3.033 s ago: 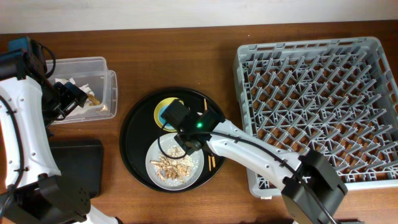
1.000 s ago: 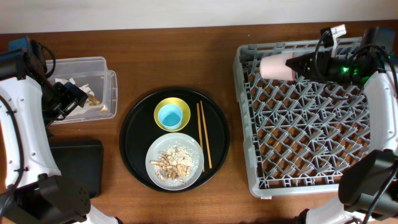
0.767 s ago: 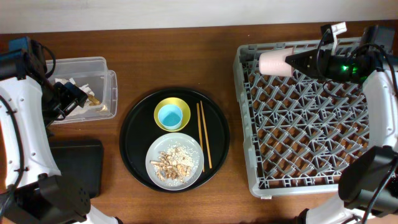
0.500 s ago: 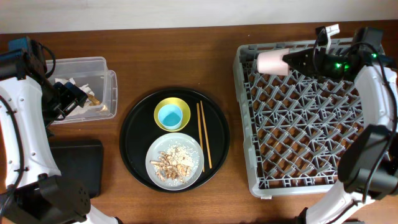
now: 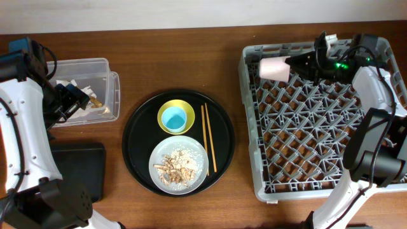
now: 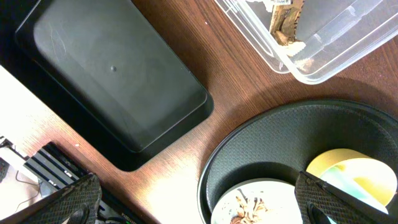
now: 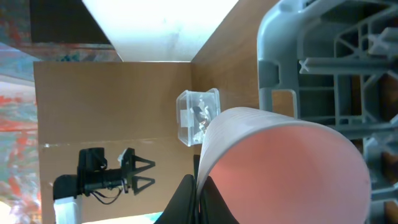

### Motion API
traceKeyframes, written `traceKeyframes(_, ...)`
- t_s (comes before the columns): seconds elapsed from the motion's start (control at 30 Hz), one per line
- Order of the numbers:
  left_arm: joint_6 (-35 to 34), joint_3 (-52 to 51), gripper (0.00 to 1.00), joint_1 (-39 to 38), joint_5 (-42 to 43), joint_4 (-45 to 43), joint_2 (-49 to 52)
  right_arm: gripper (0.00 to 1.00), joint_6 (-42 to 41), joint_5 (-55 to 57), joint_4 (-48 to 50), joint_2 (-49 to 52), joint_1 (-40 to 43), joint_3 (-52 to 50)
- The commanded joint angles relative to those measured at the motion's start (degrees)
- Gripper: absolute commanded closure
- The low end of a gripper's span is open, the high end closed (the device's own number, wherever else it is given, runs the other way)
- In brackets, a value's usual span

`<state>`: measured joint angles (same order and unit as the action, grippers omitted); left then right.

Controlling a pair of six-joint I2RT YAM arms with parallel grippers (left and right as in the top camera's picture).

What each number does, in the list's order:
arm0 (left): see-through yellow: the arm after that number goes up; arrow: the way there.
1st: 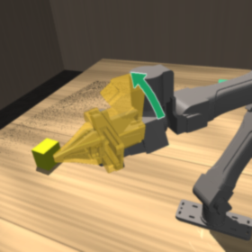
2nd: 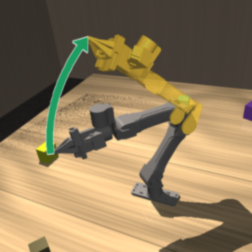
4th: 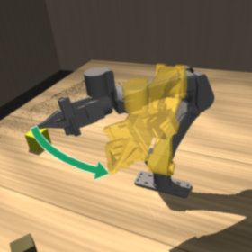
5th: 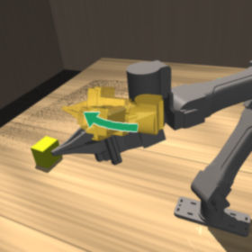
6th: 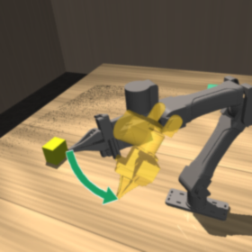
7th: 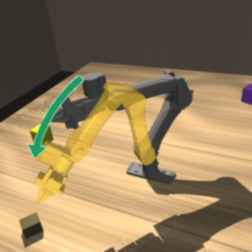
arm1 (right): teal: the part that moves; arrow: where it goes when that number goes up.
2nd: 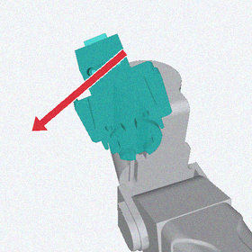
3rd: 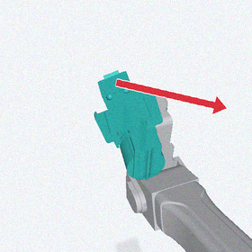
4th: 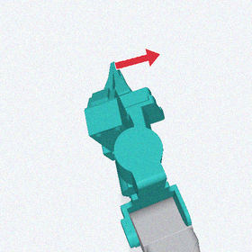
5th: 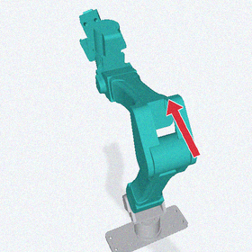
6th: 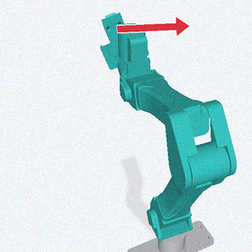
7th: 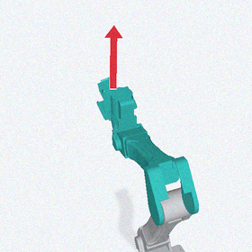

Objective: Sort waste into correct bins and load items into the dishwasher rack
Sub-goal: 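Lower the pink cup into the dish rack and release it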

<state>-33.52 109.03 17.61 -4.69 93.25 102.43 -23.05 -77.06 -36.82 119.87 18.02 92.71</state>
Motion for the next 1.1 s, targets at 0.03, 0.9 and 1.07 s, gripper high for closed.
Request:
traceKeyframes(0.03, -0.52, 0.61, 0.01, 0.2, -0.07, 0.04, -0.57, 0.96, -1.27, -0.44, -0.22, 0.52, -0.28, -0.9)
traceKeyframes(0.9, -0.52, 0.61, 0.01, 0.2, -0.04, 0.07, -0.57, 0.96, -1.25, 7.13, -1.84, 0.37, 9.4, -6.45)
traceKeyframes(1.07, -0.52, 0.61, 0.01, 0.2, -0.04, 0.04, -0.57, 0.91, 0.55, 10.62, -4.59, -1.92, 11.43, -6.34)
